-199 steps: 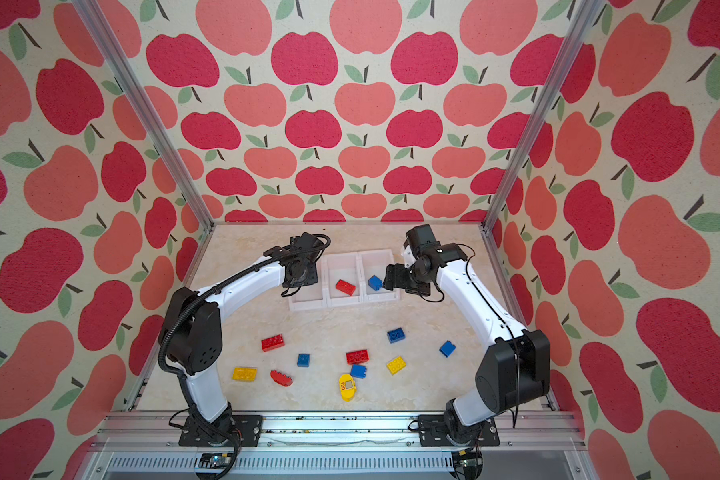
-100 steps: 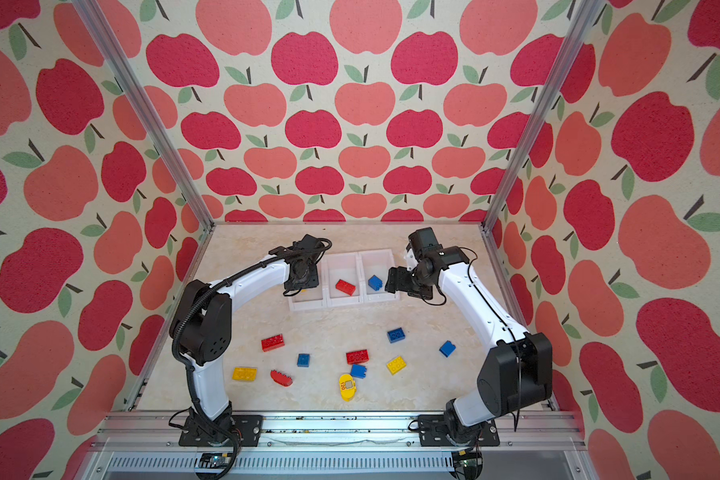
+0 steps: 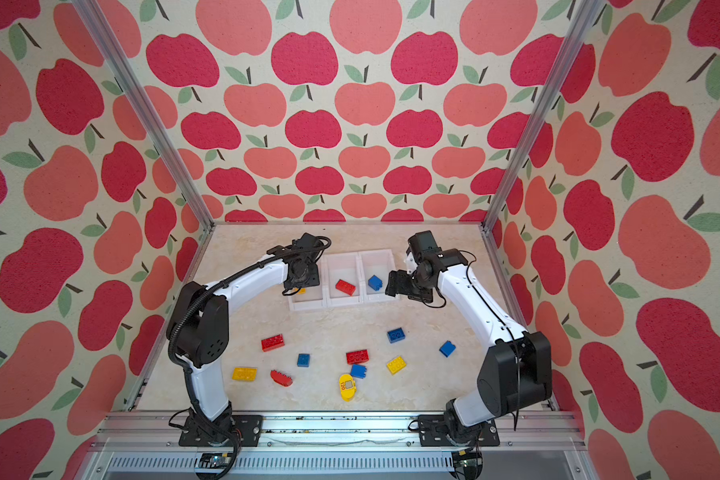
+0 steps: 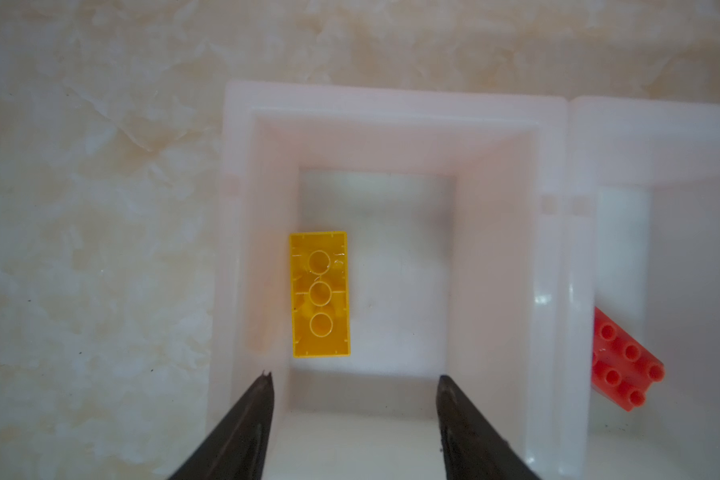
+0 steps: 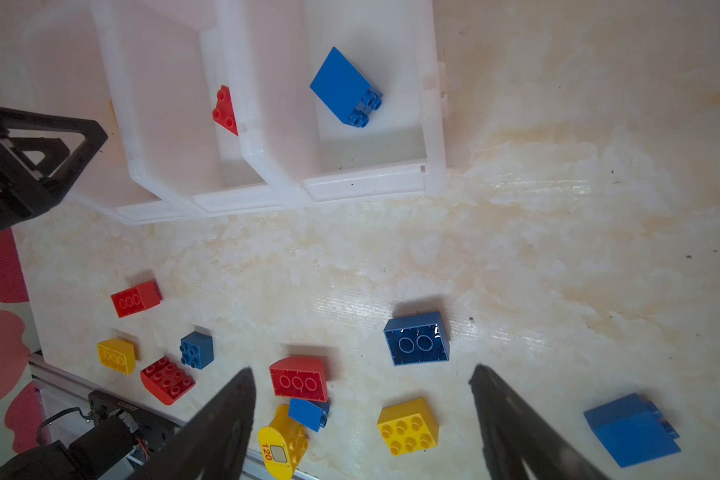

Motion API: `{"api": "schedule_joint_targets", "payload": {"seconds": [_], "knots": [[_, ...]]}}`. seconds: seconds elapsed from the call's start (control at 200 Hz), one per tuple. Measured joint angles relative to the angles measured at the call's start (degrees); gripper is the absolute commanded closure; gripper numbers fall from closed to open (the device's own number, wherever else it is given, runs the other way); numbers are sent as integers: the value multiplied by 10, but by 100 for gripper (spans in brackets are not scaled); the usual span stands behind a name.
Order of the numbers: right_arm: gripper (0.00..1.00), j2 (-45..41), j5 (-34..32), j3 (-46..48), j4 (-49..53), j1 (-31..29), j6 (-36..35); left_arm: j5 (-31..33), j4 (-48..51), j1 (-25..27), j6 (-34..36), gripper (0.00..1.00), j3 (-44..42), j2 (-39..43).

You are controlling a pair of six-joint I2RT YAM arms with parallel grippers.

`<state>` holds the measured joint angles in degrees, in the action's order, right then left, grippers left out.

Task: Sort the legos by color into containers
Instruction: 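Grasp the blue 2x4 brick with the right gripper while the left gripper withdraws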

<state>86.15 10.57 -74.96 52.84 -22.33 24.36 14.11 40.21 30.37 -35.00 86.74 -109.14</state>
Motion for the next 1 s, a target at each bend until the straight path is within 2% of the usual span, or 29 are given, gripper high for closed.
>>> {"api": "schedule_joint_targets", "payload": {"seconds": [0.32, 0.605, 0.805, 1.001], "knots": [[16, -8, -42, 54, -3, -25, -33, -15, -44, -2, -3, 22, -63, 106], [16, -11, -85, 103, -13, -76, -57, -47, -97, -27, -30, 15, -180, 202], [16, -10, -105, 131, -27, -93, -64, -61, -117, -37, -43, 13, -233, 263], [17, 5, -111, 158, -46, -104, -63, -67, -129, -45, -50, 11, -265, 290]]}}
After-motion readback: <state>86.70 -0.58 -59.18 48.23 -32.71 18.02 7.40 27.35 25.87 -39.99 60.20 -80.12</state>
